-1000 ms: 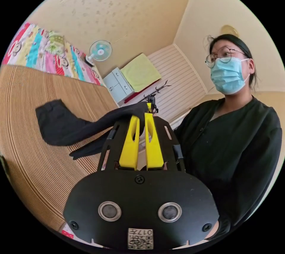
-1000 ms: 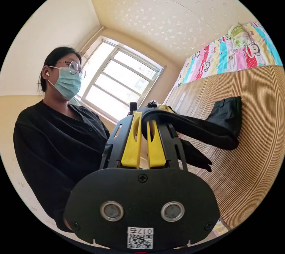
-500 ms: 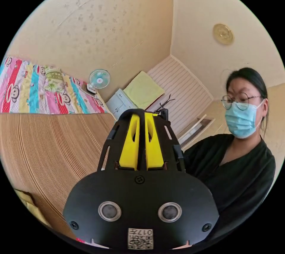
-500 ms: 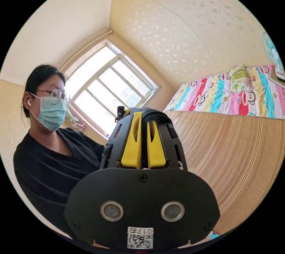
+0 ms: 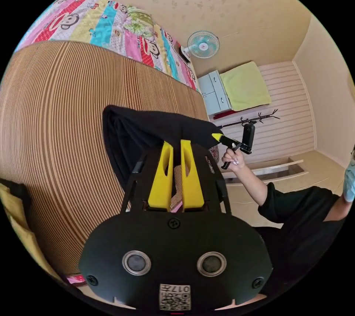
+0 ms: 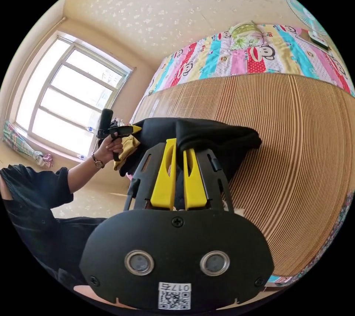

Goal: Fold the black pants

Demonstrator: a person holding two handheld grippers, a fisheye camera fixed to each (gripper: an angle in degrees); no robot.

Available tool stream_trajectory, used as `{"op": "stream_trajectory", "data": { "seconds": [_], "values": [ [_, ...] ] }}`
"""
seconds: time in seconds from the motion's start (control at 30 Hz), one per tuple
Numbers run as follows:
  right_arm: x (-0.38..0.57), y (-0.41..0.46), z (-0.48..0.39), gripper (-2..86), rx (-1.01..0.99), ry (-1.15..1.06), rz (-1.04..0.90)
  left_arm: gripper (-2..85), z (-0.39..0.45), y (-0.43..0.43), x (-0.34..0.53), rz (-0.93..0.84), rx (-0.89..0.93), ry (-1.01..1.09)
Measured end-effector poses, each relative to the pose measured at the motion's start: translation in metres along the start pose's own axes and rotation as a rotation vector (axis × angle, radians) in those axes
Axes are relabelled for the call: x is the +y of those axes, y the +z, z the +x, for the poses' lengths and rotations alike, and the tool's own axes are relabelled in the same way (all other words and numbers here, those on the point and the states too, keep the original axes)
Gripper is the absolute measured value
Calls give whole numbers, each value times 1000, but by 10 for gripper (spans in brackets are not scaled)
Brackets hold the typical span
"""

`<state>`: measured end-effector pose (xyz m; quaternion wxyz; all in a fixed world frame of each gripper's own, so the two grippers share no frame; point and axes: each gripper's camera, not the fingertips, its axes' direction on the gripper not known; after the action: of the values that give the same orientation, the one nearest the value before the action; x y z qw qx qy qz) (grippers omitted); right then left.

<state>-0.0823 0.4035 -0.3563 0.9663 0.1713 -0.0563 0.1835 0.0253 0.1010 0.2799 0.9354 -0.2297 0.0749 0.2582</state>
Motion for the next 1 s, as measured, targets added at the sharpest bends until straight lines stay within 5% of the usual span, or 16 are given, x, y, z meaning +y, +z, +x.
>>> {"op": "stream_trajectory", "data": {
  "seconds": [0.23, 0.37, 0.53, 0.67, 0.77, 1.0],
  "values": [
    [143, 51, 75, 36, 58, 425, -217, 51, -94, 51, 108, -127, -116, -381],
    [159, 26, 104, 66, -39, 573, -109, 66, -124, 29, 107, -27, -49, -425],
    [119, 14, 116, 128, -73, 548, -25, 111, -136, 18, 43, -14, -95, -304],
    [81, 55, 127, 161, -65, 529, -150, 122, -154, 46, -12, -122, -142, -235],
    [70, 85, 118, 156, -20, 515, -230, 119, -165, 79, -27, -243, -199, -227],
    [90, 63, 102, 104, 12, 490, -227, 87, -163, 86, 2, -130, -235, -369]
  ]
}}
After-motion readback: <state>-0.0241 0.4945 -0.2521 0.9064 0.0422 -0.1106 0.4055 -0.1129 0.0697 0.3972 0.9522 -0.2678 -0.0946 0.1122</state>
